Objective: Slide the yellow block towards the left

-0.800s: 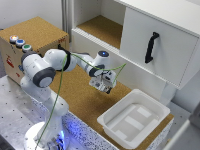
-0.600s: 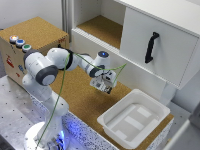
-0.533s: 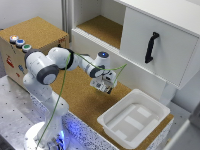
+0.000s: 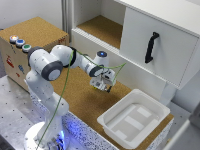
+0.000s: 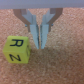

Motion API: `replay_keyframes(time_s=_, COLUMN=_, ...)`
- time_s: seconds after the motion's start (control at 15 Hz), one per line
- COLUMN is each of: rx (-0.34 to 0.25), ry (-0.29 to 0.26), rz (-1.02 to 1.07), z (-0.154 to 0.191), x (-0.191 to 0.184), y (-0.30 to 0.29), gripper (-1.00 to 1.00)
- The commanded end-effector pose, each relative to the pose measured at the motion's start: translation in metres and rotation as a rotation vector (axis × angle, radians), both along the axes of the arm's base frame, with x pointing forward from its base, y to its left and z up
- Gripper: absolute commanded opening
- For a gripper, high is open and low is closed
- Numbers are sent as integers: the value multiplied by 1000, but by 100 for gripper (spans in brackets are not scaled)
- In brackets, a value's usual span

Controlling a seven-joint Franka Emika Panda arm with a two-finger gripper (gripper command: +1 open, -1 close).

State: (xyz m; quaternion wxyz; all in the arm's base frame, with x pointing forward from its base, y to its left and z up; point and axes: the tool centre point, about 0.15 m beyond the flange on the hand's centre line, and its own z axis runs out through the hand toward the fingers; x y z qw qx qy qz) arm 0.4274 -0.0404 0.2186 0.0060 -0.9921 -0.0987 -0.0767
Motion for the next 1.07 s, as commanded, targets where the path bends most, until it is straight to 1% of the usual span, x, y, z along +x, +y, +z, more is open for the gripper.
replay_keyframes(time_s=0.0, rx=3, ry=61, rz=-23, z=-11, x=-7, y=22, gripper=-100)
replay_keyframes(time_s=0.13, rx=5, ry=67, rz=-34, z=-9, x=-11, y=23, gripper=-100)
replay_keyframes(time_s=0.27, rx=6, ry=62, rz=-53, z=-6, x=-15, y=26, gripper=-100)
replay_keyframes(time_s=0.4, rx=-5, ry=46, rz=-74, z=-4, x=-16, y=32, gripper=-100)
replay_keyframes(time_s=0.47, rx=-20, ry=43, rz=-92, z=-4, x=-18, y=36, gripper=-100)
replay_keyframes(time_s=0.6, rx=-17, ry=60, rz=-120, z=-8, x=-23, y=52, gripper=-100)
replay_keyframes(time_s=0.73, rx=-24, ry=52, rz=-112, z=-8, x=-25, y=75, gripper=-100)
replay_keyframes(time_s=0.93, rx=2, ry=81, rz=-120, z=-7, x=-27, y=101, gripper=-100)
replay_keyframes(time_s=1.0, rx=22, ry=107, rz=-156, z=-7, x=-29, y=104, gripper=-100)
